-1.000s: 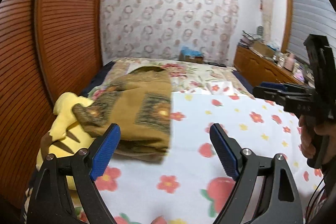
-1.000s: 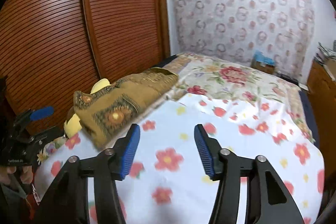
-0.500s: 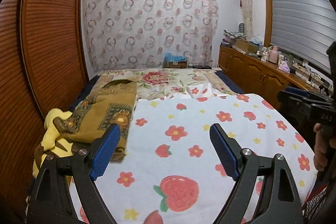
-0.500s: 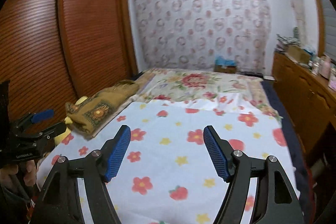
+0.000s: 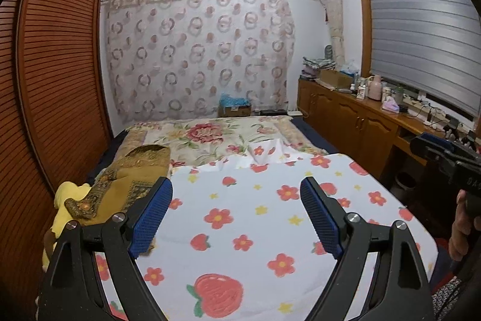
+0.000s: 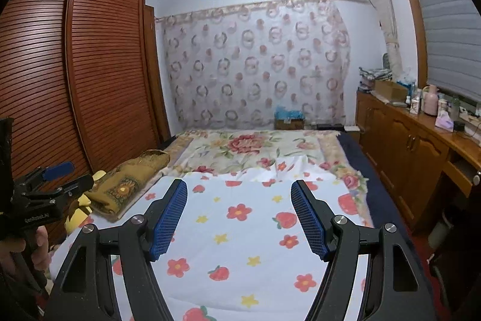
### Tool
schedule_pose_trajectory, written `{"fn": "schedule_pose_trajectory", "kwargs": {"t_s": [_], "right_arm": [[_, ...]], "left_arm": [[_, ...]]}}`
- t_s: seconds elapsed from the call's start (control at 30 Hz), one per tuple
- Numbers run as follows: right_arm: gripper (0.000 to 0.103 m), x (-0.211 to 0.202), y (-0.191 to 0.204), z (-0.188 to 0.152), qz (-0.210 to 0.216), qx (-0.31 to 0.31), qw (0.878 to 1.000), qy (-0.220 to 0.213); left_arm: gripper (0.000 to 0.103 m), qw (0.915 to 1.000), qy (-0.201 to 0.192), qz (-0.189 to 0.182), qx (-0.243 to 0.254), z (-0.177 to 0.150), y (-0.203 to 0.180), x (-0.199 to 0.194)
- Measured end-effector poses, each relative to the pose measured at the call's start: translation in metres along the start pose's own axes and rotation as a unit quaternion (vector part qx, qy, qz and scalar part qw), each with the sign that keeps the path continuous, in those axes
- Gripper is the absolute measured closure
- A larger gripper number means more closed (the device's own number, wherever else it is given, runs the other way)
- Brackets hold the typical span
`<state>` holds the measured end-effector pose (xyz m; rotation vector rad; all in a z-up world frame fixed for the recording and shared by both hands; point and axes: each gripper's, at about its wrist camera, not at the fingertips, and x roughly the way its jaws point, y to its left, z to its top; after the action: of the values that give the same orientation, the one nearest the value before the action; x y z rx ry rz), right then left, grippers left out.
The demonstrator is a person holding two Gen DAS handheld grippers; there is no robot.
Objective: Fold small clothes
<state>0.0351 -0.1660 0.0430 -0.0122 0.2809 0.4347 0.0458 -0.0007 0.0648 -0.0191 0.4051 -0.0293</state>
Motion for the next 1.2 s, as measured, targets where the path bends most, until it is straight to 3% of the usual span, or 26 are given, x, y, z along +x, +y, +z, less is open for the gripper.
{"fn": "schedule_pose_trajectory", "kwargs": {"t_s": [0.3,1.2], "right_arm": [[0.030,0.005,0.007,-0.015,-0.004,0.000,1.000,-0.004],[0.030,0.004,-0.013,-0.007,-0.002,-0.002,1.000,-0.004]], "left_arm": [[0.016,1.0000,-0.003,0.001,-0.001,0.001,-0.004,-0.002],[0.016,1.0000,-0.003,0.009,-0.001,0.002,0.002,-0.006]]}}
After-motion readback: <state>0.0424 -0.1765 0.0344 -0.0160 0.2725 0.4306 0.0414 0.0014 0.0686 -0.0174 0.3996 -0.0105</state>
